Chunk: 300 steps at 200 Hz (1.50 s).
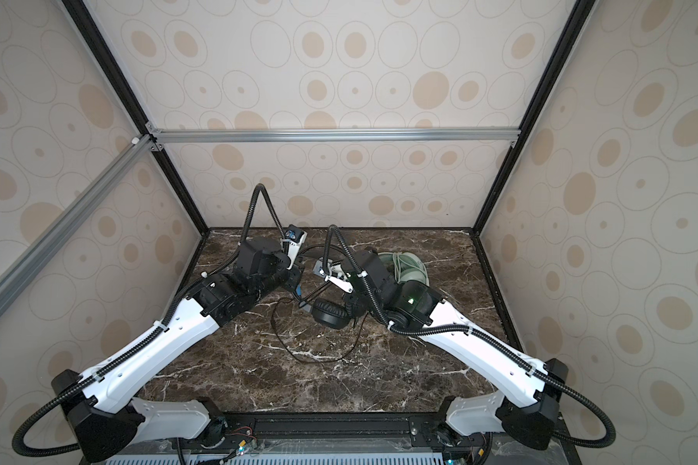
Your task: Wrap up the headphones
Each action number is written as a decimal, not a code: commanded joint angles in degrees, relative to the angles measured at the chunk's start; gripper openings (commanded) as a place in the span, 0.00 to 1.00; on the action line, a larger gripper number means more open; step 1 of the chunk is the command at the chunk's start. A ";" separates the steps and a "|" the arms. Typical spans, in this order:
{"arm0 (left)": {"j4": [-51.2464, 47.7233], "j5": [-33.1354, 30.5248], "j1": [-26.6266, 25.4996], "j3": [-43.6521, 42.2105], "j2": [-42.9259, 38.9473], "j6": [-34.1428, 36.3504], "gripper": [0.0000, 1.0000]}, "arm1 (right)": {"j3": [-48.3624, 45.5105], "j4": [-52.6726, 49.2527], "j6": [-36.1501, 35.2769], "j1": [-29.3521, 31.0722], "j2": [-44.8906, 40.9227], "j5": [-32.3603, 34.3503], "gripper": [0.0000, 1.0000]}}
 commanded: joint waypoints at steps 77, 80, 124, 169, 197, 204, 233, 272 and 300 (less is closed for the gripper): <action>-4.99 0.18 0.99 -0.12 -2.30 2.48 0.00 | 3.42 6.34 -1.54 1.39 -2.12 10.33 0.07; -4.98 0.28 1.05 -0.18 -2.38 2.54 0.00 | 3.64 6.36 -1.47 1.17 -2.06 11.00 0.07; -4.81 2.08 0.99 -0.23 -3.42 2.65 0.00 | 5.81 4.52 0.51 -0.31 -1.16 12.89 0.08; -4.52 5.51 1.07 -0.71 -5.65 3.36 0.00 | 5.84 3.65 4.67 -4.46 -1.11 12.88 0.09; -5.27 8.63 1.00 -0.57 -7.00 3.94 0.00 | 7.55 1.19 11.66 -10.32 -1.77 7.95 0.10; -5.38 9.37 1.00 -0.47 -7.20 3.94 0.00 | 7.63 1.24 12.07 -10.84 -1.76 7.32 0.10; -5.42 12.86 0.99 -0.03 -7.99 3.81 0.00 | 8.35 0.90 13.44 -11.70 -0.94 6.42 0.10; -4.67 13.49 0.99 -0.09 -9.13 2.06 0.00 | 7.88 0.18 18.37 -14.40 -1.48 4.07 0.10; -4.71 12.38 1.13 -0.16 -9.24 0.86 0.00 | 6.45 0.81 19.97 -15.97 -3.34 4.09 0.08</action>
